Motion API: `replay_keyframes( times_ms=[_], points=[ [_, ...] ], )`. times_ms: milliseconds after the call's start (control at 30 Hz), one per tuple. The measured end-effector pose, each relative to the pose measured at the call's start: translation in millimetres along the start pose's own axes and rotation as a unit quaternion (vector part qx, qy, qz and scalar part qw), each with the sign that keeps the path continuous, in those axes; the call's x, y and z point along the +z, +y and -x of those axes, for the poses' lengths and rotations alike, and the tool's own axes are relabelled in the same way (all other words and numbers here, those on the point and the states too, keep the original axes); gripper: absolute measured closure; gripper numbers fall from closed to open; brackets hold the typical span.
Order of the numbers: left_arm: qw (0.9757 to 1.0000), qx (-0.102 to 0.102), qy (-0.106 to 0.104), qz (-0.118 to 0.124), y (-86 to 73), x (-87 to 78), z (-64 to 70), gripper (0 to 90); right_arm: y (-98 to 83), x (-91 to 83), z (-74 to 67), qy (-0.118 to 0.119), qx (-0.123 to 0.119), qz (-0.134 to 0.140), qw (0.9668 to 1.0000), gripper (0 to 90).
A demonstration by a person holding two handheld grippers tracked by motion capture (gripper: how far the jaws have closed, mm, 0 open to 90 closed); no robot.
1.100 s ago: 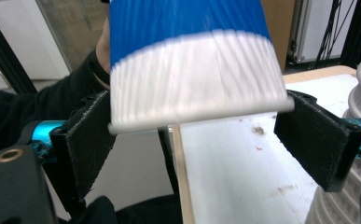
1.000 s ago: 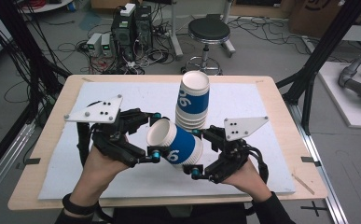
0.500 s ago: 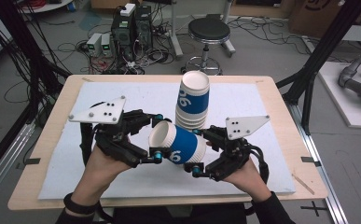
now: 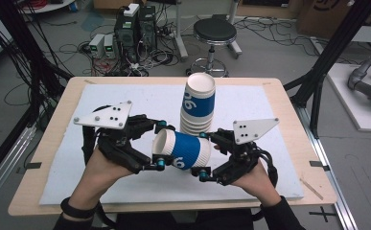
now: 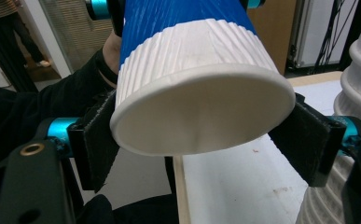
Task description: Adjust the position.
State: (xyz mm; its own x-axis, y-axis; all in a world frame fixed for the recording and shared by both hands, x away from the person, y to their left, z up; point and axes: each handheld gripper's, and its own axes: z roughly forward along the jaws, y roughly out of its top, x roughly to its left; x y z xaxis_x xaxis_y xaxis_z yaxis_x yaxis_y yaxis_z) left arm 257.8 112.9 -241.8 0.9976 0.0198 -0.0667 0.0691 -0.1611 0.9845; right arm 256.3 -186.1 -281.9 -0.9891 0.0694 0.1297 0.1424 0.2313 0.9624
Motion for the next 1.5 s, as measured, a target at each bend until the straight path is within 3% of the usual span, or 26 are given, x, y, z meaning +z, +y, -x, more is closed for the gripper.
replay_keyframes(
  times_ms=[333, 600, 800, 1033, 1267, 1500],
  points=[
    [0.9999, -0.004, -0.001, -0.014, 0.3, 0.3, -1.0, 25.7, 0.5, -2.6, 0.7, -0.007, -0.004, 0.003, 1.0, 20.9],
    [0.9991, -0.001, 0.006, -0.041, 6.9, -9.9, 2.8, 21.0, 1.3, -2.6, 0.4, -0.008, -0.005, -0.026, 0.9996, 20.9],
    [0.9943, -0.004, 0.015, -0.106, 6.8, -6.1, 4.3, 20.9, 1.7, 1.6, 0.8, -0.007, -0.008, -0.053, 0.9985, 20.9],
    [0.9893, -0.01, 0.016, -0.145, 3.7, 1.1, 3.0, 21.6, 1.3, 2.9, 1.2, -0.009, -0.006, -0.068, 0.9976, 21.0],
    [0.9873, -0.01, 0.016, -0.158, 0.7, 6.6, 1.7, 27.0, 1.2, 5.9, 0.6, -0.009, -0.008, -0.09, 0.9959, 21.0],
    [0.9882, -0.009, 0.017, -0.152, -0.1, 7.1, 0.5, 29.3, 1.3, 4.3, 1.7, -0.009, -0.001, -0.089, 0.996, 21.1]
  ],
)
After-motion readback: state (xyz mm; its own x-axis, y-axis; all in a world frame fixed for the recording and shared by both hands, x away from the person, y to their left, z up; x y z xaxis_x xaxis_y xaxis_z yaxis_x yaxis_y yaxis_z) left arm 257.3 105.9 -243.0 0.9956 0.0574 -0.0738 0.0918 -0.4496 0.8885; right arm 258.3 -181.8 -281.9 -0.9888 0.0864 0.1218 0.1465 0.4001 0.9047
